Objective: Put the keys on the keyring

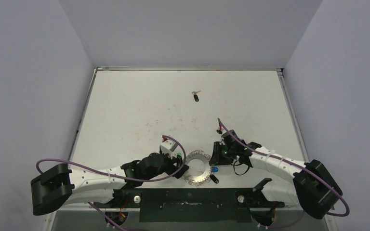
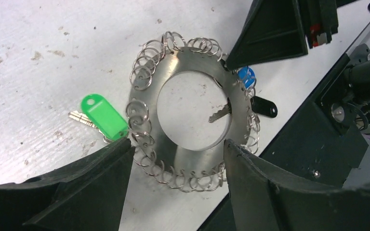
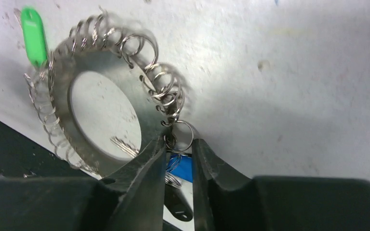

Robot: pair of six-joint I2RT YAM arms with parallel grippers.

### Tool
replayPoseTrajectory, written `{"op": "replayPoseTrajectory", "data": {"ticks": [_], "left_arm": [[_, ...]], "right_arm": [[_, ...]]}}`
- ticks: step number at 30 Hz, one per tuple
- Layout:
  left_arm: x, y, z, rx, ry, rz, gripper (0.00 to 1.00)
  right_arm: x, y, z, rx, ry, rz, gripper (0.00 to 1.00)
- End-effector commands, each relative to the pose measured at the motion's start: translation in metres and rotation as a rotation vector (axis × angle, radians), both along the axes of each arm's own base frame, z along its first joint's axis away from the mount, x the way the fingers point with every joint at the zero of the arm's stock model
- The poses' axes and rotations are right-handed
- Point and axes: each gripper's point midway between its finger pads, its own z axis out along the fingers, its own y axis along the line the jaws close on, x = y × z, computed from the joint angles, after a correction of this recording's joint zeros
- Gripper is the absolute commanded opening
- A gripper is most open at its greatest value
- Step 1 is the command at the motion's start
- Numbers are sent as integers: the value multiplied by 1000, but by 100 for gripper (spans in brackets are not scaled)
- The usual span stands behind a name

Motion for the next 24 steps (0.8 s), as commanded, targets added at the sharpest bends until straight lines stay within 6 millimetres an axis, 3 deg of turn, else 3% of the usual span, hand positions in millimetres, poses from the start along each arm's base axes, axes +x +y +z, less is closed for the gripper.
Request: {"op": "replayPoseTrajectory", "data": {"ticks": [1,5,8,10,12,16,18,21,24], "left_arm": [[6,7,1,23,44,65,66],[12,12,-3,39,94,95,67],[18,16,-5,12,135,116,67],[19,18,-6,-3,160,117,67],[20,21,-7,-9,177,120,67],[20,26,-8,-23,196,135,67],[20,28,-9,-38,212,144,67],[19,28,-10,-62,234,147,67],[19,26,-8,-74,244,137,65]], "right_arm": [[44,21,19,12,-105,62,12],[79,37,23,-28,-140,122,0],[102,53,28,-32,-150,171,1],[113,61,32,-36,-161,190,13],[116,60,35,-49,-173,197,38],[111,49,51,-67,-222,188,59],[104,41,60,-75,-243,180,63],[87,29,66,-104,-246,184,61],[63,23,64,-147,-237,200,50]]}}
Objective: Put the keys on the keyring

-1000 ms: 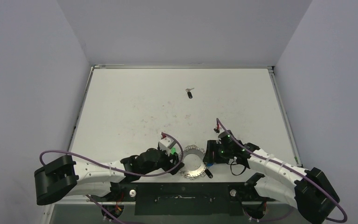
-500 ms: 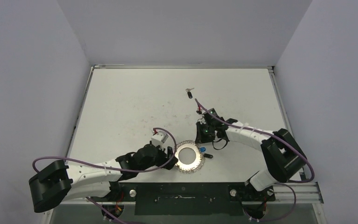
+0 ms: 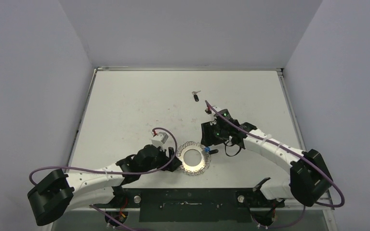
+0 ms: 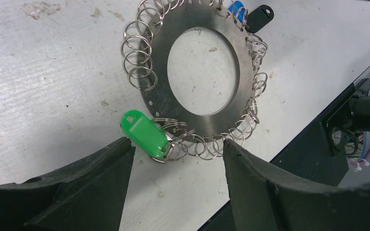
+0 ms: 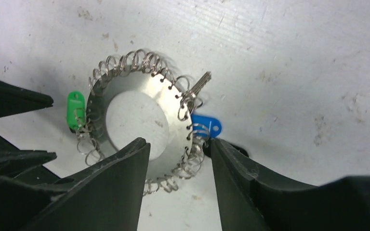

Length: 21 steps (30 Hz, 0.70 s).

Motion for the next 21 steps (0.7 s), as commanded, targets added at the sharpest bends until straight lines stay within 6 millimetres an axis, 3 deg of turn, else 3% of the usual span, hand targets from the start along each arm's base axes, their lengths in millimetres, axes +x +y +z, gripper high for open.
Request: {"op": "replayPoseTrajectory", "data": {"ticks": [1,10,15,21], "left_arm": [[-1,-11,14,-77,8,-23,65],[-4,-53,38,-153,23,-171,53],[-8,-84,39,-148,47,-278,48],[-11,-108,31,-114,46,-335,47]], "right_arm": [[-33,-14,-2,-94,-9,18,46],[-98,-21,-35,-112,80,28,14],[-114,-27,-46,-103,91,15,12],[-117,-22,-44,-101,37,25,12]]}}
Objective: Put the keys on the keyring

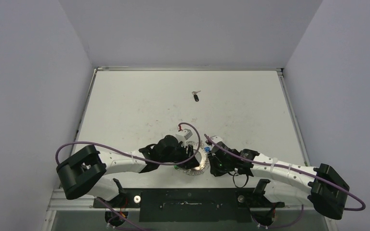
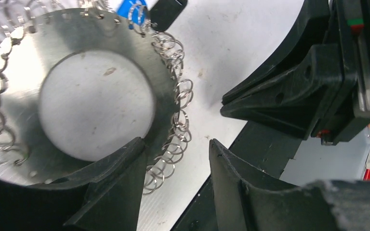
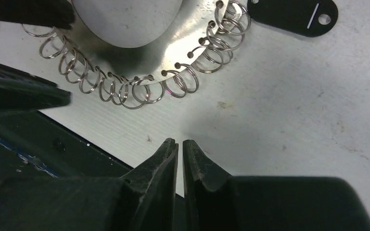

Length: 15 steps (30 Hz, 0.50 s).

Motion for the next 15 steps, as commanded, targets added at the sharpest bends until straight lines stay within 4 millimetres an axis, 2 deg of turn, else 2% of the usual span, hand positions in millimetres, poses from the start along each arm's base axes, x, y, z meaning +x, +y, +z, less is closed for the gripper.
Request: {"op": "replayPoseTrajectory", "data": {"ticks": [1,8,13,15], "left_arm": [[-1,-30,19,-68,-56,-75,47],[-4,-44,6,-76,-31,-84,43],[-3,-36,0,-47,-37,-55,41],[-2,-28,2,-39,-54,-40,41]], "right_arm": [[9,10,6,27,-80,-35,12],[17,11,3,-6,-175,-63,9],[21,17,12,26,-219,-65,10],[22,21,17,42,-228,-62,14]]}}
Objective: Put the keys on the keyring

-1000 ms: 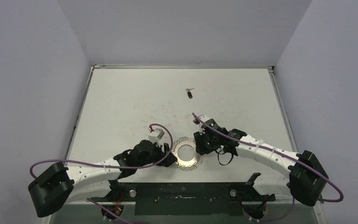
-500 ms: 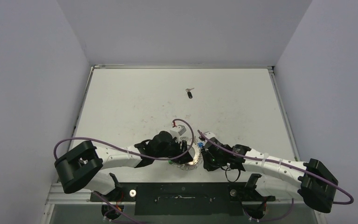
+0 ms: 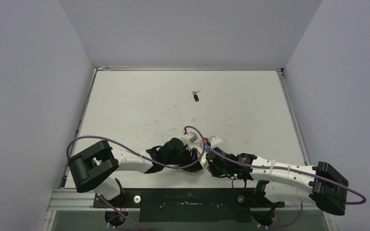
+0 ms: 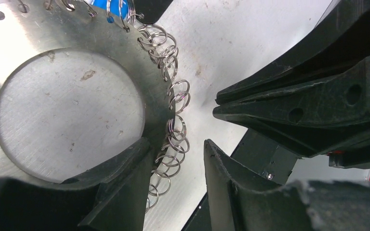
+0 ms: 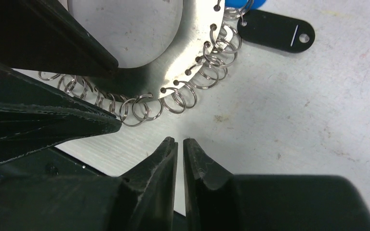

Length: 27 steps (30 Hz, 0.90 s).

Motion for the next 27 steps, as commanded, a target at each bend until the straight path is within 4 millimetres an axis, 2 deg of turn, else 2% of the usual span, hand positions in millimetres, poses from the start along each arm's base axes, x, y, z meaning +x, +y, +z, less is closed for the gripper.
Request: {"op": "replayPoseTrajectory", "data": {"ticks": [1,5,14,18,27], "left_arm": [[9,0,24,-52,-80,33,41],[10,21,34,-36,-153,64,40],[-4,81,22,78,-333,53,42],[-19,89,25,59,-457,-38,46],[-46,77,37,-49,-839,-333,45]], "right_arm": [[14,15,17,70,-87,-21,16],[15,22,22,100,-90,-8,18],[11,31,22,130,-70,6,25],[12,32,22,130,-74,6,26],[14,31,22,109,-80,12,27]]}}
